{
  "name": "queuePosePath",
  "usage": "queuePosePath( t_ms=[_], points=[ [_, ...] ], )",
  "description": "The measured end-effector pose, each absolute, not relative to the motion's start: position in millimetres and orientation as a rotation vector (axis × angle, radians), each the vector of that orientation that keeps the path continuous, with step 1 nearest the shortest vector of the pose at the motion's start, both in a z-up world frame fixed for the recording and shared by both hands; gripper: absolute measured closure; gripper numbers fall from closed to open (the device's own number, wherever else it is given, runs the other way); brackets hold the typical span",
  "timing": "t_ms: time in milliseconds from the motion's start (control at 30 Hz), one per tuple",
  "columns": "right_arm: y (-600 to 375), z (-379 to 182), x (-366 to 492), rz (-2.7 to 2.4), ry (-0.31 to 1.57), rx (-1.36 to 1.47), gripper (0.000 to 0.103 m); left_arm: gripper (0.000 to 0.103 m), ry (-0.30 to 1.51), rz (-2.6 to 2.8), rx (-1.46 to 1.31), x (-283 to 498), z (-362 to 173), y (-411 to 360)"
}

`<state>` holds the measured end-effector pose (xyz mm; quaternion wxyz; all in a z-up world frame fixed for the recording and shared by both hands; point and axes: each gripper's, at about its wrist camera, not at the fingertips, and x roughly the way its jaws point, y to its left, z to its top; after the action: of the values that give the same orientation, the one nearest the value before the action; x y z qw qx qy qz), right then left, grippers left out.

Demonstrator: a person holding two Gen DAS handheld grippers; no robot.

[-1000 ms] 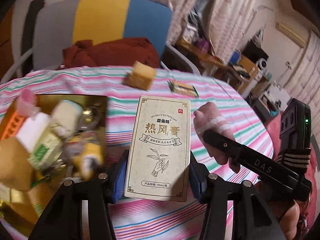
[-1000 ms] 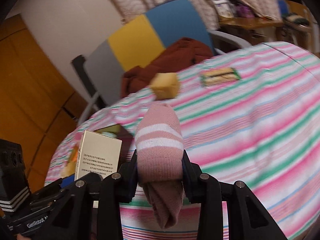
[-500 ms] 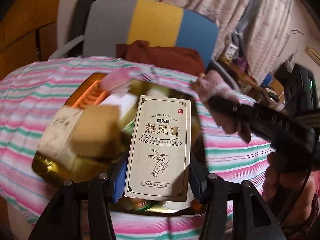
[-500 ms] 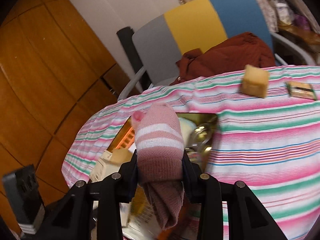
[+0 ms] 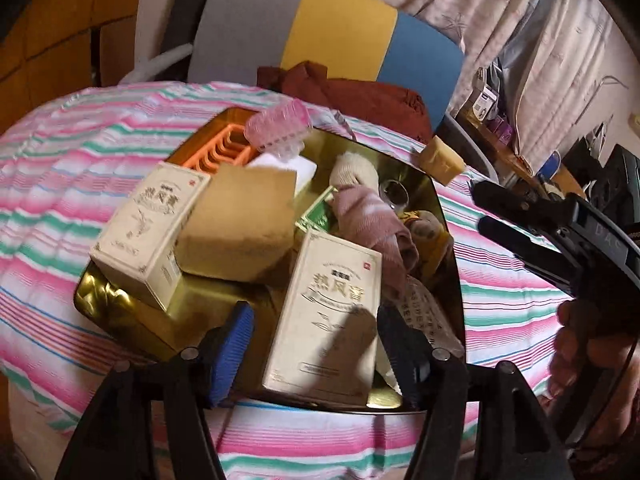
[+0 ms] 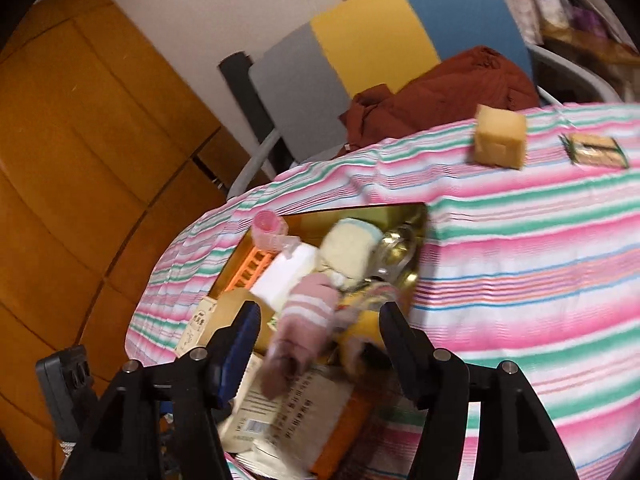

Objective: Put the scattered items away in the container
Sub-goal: 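Lower the box and sock into the gold tray and open both tools, then move both tools from the tray to the yellow sponge and cracker pack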

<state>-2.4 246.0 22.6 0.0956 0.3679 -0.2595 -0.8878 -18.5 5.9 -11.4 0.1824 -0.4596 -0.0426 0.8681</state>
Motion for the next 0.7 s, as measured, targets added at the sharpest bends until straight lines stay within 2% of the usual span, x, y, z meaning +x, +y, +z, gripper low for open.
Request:
queuePosePath(
  t_ms=[300, 433, 667, 700],
  points=[
    [281.8, 12.3, 7.4, -2.669, -0.877, 1.084, 0.040, 0.042, -0.122, 2.543, -1.274, -40.5, -8.5, 3.0],
    [304.9, 3.7, 11.2, -2.692, -0.947, 1.098, 0.040, 0.037, -0.185, 2.537, -1.246, -33.4, -2.4, 2.1],
    [338.1, -15.0, 14.4, -2.718, -1.008, 1.143, 0.040, 0.037, -0.325, 2.532, -1.207, -32.8, 13.7, 9.5],
    [343.5, -18.5, 14.6, -2.722, -1.016, 1.147, 0.040, 0.034, -0.331, 2.529, -1.202, -33.9, 16.5, 13.1]
  ],
)
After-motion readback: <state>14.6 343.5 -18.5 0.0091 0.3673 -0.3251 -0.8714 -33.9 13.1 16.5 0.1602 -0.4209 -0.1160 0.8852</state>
